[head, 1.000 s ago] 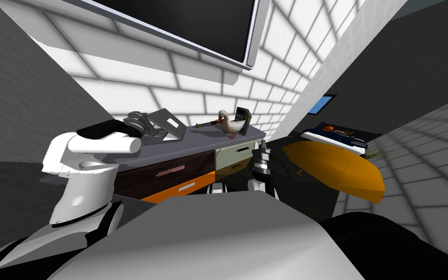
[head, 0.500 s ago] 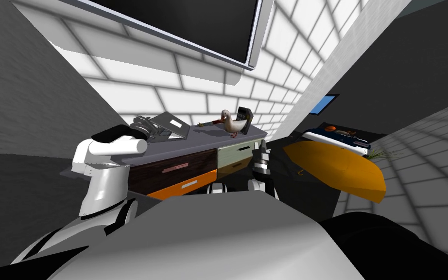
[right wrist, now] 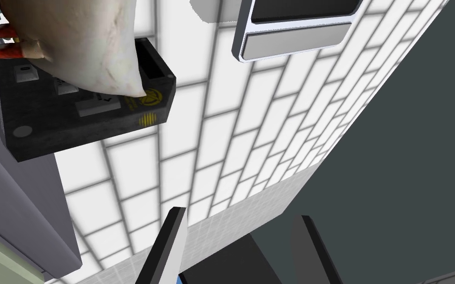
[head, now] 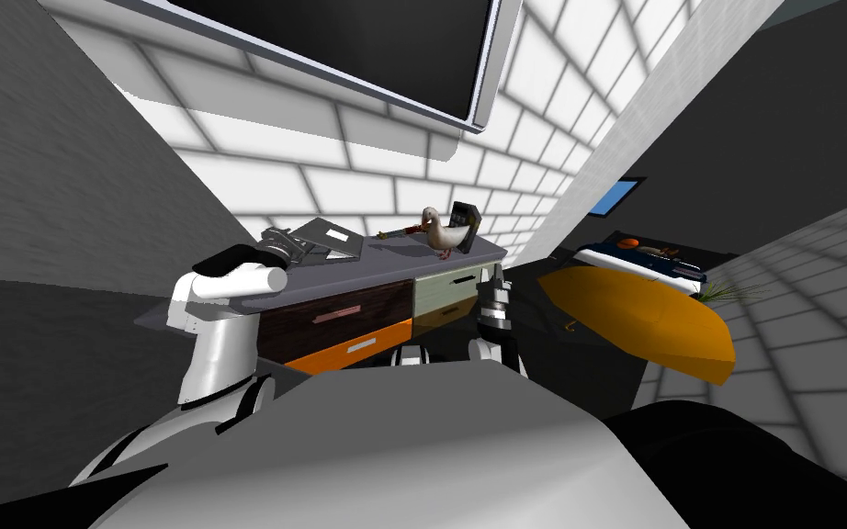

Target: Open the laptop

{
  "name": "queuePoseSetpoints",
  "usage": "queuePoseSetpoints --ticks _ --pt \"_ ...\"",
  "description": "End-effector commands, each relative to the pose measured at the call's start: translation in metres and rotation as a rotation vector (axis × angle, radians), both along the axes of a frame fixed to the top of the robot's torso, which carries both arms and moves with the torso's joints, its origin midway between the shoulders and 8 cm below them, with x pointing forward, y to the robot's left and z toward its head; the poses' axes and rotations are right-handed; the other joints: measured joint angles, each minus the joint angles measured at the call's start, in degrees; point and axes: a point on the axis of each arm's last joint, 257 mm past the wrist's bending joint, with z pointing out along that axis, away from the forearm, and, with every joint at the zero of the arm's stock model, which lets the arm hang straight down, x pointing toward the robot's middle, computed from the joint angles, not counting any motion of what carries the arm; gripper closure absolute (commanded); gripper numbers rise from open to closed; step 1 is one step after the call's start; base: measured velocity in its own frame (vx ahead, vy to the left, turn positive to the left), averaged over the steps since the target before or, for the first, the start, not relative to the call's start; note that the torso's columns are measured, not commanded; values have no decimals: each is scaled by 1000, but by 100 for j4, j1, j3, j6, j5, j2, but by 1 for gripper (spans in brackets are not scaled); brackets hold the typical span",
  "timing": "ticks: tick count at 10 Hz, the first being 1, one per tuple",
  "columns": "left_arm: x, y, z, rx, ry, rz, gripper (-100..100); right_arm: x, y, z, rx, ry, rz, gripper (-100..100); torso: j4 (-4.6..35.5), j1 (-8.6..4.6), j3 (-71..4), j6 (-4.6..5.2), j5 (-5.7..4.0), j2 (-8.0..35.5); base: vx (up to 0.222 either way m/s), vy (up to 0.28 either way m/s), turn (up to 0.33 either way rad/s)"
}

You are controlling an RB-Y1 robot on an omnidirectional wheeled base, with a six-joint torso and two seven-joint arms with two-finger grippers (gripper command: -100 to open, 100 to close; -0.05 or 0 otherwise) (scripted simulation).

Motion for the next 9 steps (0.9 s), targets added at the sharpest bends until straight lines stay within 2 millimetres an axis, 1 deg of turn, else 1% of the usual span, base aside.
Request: queuePoseSetpoints --ticks 1,9 --pt "-5 0 11 -1 0 1 -100 0 0 0 0 0 0 0 -3 -4 -4 -1 -1 -6 27 4 -3" --pt "-29 -3 54 -1 0 3 -100 0 0 0 0 0 0 0 6 -4 7 -3 -4 11 27 4 -3"
